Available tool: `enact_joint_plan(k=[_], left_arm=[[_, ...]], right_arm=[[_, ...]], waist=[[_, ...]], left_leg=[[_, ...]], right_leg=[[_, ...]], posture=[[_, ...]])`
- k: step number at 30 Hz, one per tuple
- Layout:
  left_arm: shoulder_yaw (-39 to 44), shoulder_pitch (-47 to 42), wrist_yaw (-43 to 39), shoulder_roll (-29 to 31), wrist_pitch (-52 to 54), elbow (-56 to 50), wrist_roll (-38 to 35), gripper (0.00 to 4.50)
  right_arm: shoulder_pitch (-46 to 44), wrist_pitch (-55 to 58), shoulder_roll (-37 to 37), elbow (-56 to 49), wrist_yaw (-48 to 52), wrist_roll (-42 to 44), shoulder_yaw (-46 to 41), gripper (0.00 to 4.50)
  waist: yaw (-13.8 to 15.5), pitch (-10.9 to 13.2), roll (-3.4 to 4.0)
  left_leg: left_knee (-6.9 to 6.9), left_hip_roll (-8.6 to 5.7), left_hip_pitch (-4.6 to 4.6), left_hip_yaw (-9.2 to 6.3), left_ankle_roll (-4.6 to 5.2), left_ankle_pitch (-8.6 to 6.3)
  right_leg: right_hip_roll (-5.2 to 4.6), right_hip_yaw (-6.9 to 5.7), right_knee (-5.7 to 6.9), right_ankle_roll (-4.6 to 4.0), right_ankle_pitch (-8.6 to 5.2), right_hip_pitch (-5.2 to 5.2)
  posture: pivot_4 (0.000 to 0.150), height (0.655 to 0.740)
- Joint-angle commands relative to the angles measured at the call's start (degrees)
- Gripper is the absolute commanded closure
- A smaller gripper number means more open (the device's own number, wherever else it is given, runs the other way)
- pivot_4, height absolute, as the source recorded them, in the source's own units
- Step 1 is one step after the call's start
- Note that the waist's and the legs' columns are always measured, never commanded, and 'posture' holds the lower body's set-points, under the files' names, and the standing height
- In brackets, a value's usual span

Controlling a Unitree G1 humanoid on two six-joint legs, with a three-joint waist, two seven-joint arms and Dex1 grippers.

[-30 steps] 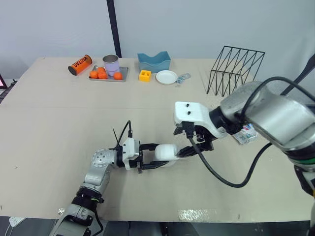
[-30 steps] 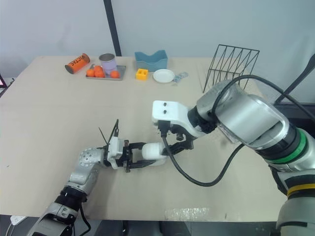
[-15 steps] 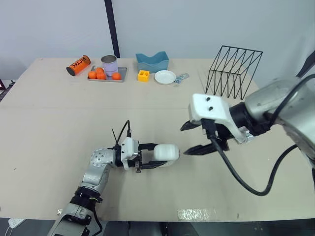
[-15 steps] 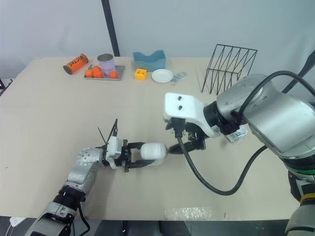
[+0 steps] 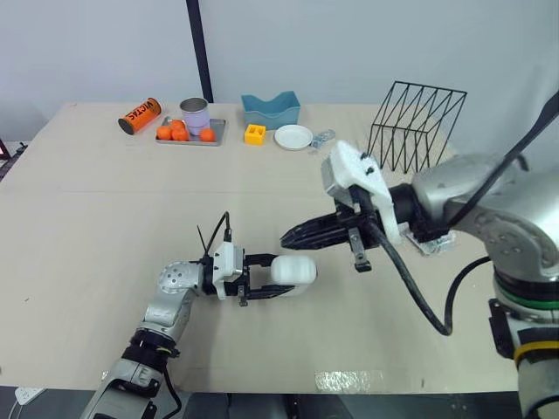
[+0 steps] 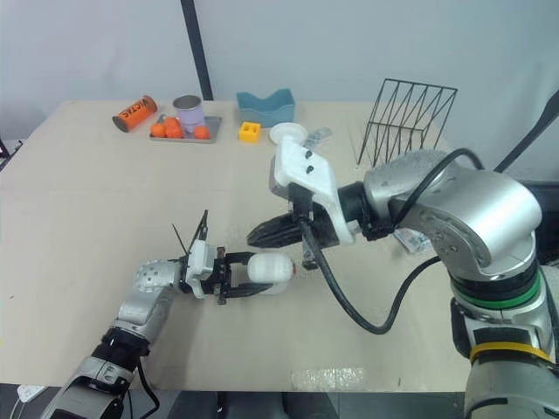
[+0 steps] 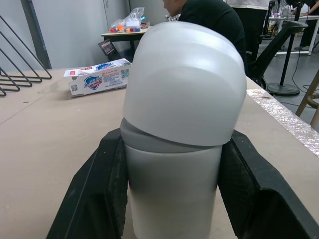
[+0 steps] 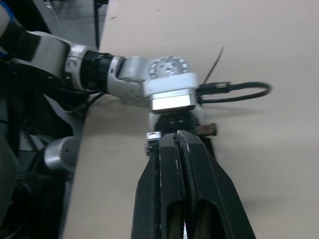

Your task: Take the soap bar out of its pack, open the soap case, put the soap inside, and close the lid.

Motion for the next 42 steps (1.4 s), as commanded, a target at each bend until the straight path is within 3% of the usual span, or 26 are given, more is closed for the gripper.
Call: enact_joint_plan(k=[1, 18, 42], left_arm=[[0.2, -0.4, -0.2, 0.8, 0.2, -0.8, 0.2, 2.56], [0.2, -0.1, -0.2, 1.4, 0.2, -1.5, 0.2, 2.56], [0.2, 0.0, 0.3, 1.5, 0.4, -2.0, 0.1, 2.56]], right_arm=[[1.7, -1.8, -1.5, -2.6, 0.2, 1.3, -0.6, 4.41], [6.6, -7.1, -0.5, 0.5, -3.0, -2.3, 6.0, 4.41], [9.7, -10.6, -1.7, 4.4, -2.3, -6.4, 8.1, 4.41]], waist=[[0.0, 0.0, 0.0], [0.0, 0.0, 0.0], [0.0, 0.0, -0.01]], left_leg=[[0.0, 0.0, -0.01, 0.0, 0.0, 0.0], [0.0, 0.01, 0.0, 0.01, 0.0, 0.0], [0.0, 0.02, 0.01, 0.0, -0.01, 0.0]], right_leg=[[0.0, 0.0, -0.01, 0.0, 0.0, 0.0], [0.03, 0.02, -0.01, 0.01, 0.0, 0.0], [0.04, 0.01, -0.01, 0.01, -0.01, 0.0]], posture=[[0.15, 0.74], [0.15, 0.74], [0.15, 0.74]])
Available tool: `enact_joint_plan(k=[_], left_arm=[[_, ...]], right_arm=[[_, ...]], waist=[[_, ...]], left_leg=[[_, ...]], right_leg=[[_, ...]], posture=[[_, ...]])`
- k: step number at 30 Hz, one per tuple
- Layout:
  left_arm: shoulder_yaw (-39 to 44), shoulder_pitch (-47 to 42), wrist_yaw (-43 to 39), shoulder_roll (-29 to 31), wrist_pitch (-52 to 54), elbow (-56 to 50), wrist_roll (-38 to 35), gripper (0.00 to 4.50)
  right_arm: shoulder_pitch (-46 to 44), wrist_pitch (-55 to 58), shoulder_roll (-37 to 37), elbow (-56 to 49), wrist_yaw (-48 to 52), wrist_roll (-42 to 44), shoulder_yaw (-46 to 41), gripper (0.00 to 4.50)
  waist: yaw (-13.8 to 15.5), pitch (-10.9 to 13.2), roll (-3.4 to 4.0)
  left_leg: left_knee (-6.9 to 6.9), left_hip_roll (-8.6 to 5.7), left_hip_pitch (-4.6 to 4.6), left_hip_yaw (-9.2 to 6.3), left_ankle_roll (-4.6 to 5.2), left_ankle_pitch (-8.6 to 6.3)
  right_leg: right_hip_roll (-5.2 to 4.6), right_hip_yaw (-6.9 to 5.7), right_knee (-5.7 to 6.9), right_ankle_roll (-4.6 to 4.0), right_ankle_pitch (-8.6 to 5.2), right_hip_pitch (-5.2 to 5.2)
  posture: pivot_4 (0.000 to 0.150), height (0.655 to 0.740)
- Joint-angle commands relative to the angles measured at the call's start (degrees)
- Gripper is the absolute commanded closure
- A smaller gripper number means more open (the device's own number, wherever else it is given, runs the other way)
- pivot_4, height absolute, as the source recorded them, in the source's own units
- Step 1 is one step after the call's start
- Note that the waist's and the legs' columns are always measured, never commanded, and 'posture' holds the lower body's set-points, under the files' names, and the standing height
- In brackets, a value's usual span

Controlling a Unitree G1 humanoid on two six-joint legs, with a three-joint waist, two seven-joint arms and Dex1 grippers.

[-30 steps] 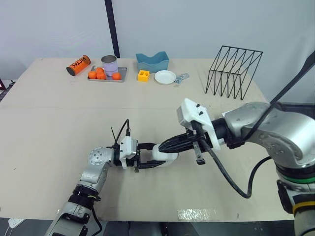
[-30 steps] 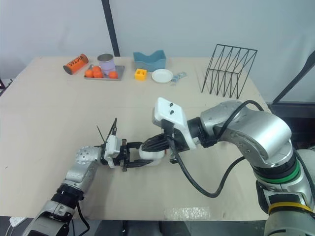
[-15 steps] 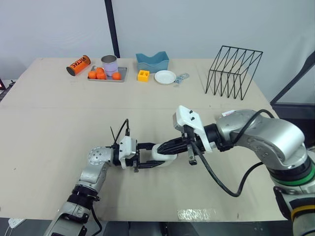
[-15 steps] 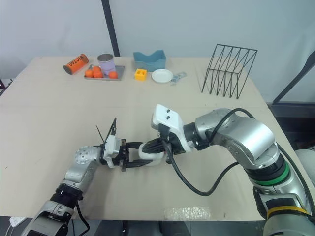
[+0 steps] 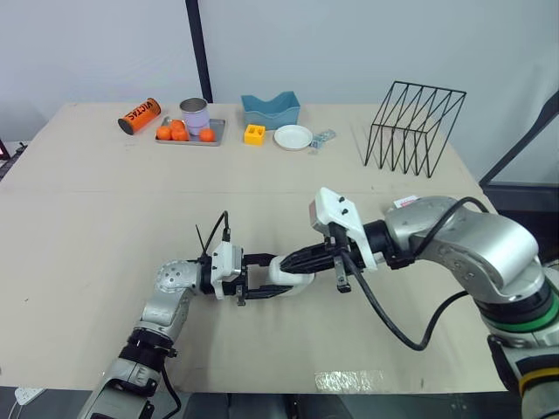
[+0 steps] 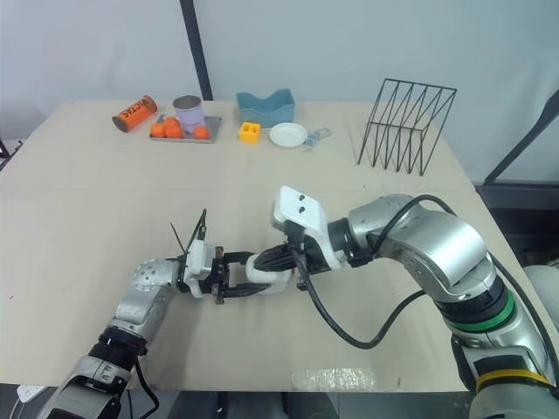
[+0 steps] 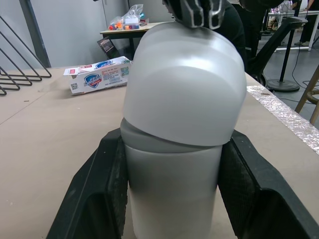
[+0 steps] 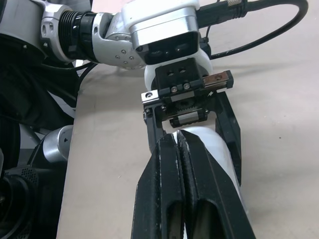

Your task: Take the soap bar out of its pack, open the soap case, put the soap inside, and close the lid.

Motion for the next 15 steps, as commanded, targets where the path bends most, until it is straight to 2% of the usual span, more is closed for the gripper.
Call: enact_joint_plan(k=[1, 15], left_arm=[[0.2, 0.0, 0.2, 0.6, 0.4, -1.6, 0.0, 2.56], [0.2, 0.3, 0.4, 0.6, 0.6, -1.9, 0.1, 2.56]], right_arm=[[0.8, -0.9, -1.1, 2.0, 0.0, -2.1, 0.8, 4.41], [2.1, -3.5, -1.6, 4.5, 0.7, -4.9, 1.7, 4.41]], waist=[[0.0, 0.0, 0.0], [0.0, 0.0, -0.01]], left_leg=[[0.0, 0.0, 0.0, 0.0, 0.0, 0.0], [-0.02, 0.0, 0.19, -0.01, 0.0, 0.0]], right_leg=[[0.0, 0.0, 0.0, 0.0, 0.0, 0.0], [0.0, 0.0, -0.05, 0.03, -0.02, 0.23]], posture=[[0.15, 0.74], [0.15, 0.74]])
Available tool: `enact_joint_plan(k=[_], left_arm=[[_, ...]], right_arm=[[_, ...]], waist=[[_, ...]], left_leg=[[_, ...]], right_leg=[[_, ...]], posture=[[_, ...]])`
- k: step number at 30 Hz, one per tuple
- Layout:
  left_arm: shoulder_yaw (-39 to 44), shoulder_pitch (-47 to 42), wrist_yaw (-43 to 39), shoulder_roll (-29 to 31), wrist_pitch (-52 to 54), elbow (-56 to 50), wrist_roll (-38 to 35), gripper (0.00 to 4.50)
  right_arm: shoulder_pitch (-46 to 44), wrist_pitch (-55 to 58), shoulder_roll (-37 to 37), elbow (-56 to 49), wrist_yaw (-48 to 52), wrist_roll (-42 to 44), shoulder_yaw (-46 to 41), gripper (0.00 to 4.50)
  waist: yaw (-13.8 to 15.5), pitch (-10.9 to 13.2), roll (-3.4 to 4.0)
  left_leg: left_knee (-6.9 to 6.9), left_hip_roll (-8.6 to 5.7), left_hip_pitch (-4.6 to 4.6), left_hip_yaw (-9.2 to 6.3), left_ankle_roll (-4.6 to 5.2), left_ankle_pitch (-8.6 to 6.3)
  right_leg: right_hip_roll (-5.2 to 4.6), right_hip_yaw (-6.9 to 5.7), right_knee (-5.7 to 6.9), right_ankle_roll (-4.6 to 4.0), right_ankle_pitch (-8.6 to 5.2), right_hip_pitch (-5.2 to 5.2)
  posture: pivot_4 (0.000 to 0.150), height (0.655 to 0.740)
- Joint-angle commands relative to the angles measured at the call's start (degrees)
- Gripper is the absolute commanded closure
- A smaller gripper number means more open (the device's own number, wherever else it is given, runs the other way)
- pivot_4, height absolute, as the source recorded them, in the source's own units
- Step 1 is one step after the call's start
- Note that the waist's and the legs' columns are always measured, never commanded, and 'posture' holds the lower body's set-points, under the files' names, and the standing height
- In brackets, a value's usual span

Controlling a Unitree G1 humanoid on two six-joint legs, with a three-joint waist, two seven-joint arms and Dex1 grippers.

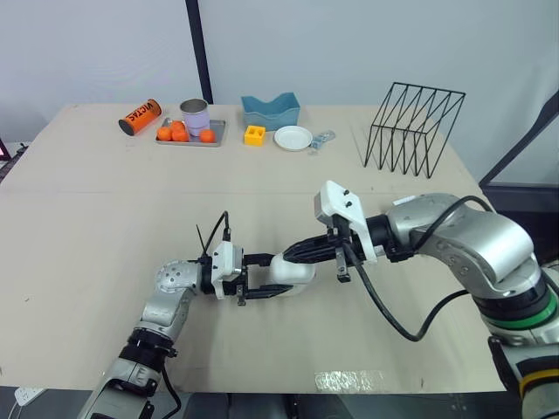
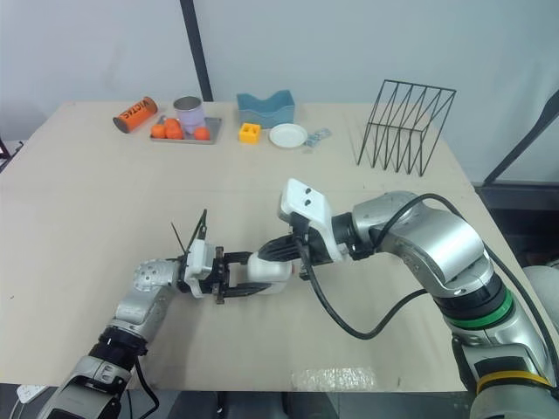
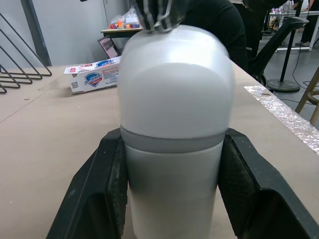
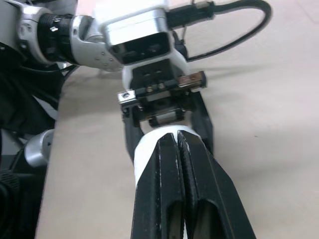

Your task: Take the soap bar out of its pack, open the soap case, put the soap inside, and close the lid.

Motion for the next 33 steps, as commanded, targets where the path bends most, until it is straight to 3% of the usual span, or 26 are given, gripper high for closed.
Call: enact_joint_plan(k=[1, 17, 33], left_arm=[[0.2, 0.3, 0.2, 0.7, -0.1, -1.9, 0.0, 2.56], [0.2, 0.1, -0.2, 0.6, -0.4, -1.5, 0.1, 2.56], [0.3, 0.2, 0.1, 0.7, -0.1, -2.0, 0.2, 2.56]], right_arm=[[1.6, 0.6, -1.4, 0.5, 0.0, -1.6, 1.3, 4.41], [4.0, 1.5, -1.8, -1.2, 0.3, -0.2, -0.2, 4.41], [8.3, -2.7, -3.0, 3.0, 0.0, -5.2, 2.9, 4.41]], waist=[[0.0, 0.0, 0.0], [0.0, 0.0, -0.01], [0.0, -0.1, -0.13]], left_leg=[[0.0, 0.0, 0.0, 0.0, 0.0, 0.0], [0.0, 0.0, 0.02, -0.01, 0.0, 0.0], [-0.01, 0.0, 0.15, -0.01, 0.0, 0.0]], right_leg=[[0.0, 0.0, 0.0, 0.0, 0.0, 0.0], [0.0, 0.0, -0.01, 0.0, 0.0, 0.03], [0.01, 0.01, -0.06, 0.08, -0.05, 0.18]], posture=[[0.15, 0.74], [0.15, 0.74], [0.15, 0.74]])
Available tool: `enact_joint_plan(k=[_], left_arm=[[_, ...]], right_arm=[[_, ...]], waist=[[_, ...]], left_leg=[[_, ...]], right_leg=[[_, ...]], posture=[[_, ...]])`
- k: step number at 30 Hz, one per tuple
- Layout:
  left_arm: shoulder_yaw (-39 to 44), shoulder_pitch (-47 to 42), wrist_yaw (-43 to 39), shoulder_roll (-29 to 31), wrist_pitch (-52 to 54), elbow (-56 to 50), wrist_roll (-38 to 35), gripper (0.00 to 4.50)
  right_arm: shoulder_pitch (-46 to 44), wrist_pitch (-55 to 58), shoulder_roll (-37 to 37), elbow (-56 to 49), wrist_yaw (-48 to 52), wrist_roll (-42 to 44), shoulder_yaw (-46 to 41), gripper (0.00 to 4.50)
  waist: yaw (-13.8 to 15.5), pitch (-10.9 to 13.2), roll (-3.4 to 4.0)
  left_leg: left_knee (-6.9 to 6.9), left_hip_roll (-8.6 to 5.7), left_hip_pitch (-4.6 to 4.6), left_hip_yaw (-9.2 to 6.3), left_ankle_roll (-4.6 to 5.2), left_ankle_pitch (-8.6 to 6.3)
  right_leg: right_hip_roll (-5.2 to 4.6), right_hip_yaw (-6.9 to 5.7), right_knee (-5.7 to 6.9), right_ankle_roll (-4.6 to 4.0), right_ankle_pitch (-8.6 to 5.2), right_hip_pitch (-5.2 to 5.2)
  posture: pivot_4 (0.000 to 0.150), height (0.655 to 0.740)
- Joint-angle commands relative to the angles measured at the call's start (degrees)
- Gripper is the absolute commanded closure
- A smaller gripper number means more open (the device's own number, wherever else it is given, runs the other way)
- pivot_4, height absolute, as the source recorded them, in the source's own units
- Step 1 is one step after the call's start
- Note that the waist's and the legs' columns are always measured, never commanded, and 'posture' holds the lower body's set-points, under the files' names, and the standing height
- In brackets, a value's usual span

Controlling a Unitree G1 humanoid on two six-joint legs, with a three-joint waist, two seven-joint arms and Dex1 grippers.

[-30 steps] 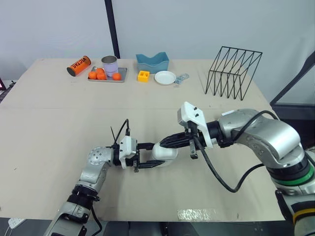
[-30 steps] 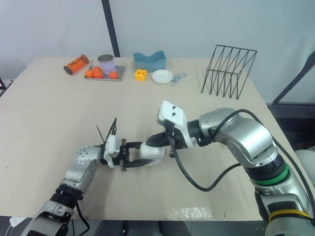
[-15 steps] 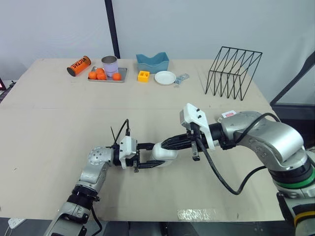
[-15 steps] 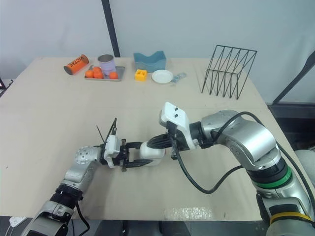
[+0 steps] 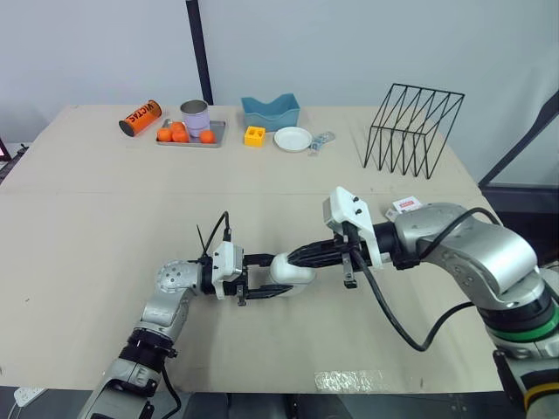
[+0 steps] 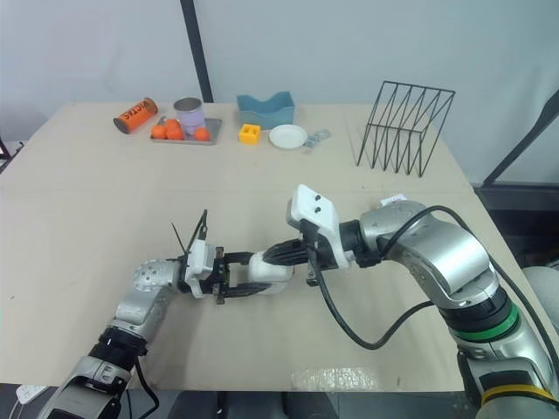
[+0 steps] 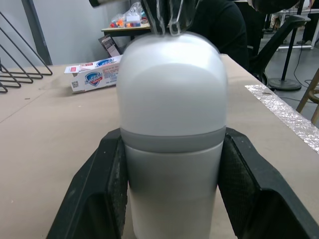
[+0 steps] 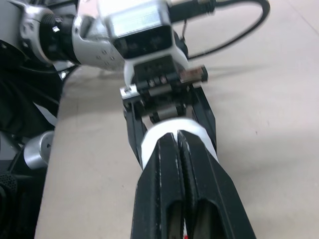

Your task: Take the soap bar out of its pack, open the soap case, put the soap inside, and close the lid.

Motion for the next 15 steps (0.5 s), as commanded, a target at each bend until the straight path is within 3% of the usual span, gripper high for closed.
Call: enact_joint_plan(k=[1, 11, 15], left_arm=[[0.3, 0.2, -0.2, 0.7, -0.3, -1.9, -0.3, 2.56], [0.4, 0.1, -0.1, 0.5, -0.5, -1.7, -0.2, 2.56], [0.4, 0.0, -0.1, 0.5, -0.6, -1.5, -0.2, 2.56]], right_arm=[[3.2, 1.1, -2.6, 3.4, -0.5, -4.9, 4.8, 4.41], [3.9, 0.3, -3.3, 3.6, -0.3, -5.2, 4.8, 4.41], [1.1, 2.2, -2.5, 2.2, -0.4, -0.8, -0.4, 4.41]], waist=[[0.0, 0.0, -0.03], [0.0, -0.1, -0.08], [0.0, -0.1, -0.08]], left_leg=[[0.0, 0.0, 0.02, 0.0, 0.0, 0.0], [-0.07, 0.01, 0.34, 0.0, 0.01, -0.01], [-0.07, 0.01, 0.34, 0.0, 0.01, -0.01]], right_leg=[[0.0, 0.0, -0.01, 0.01, 0.0, 0.02], [0.0, 0.02, -0.15, 0.3, -0.18, 0.36], [0.0, 0.02, -0.15, 0.3, -0.18, 0.36]], posture=[[0.15, 0.74], [0.15, 0.74], [0.15, 0.74]])
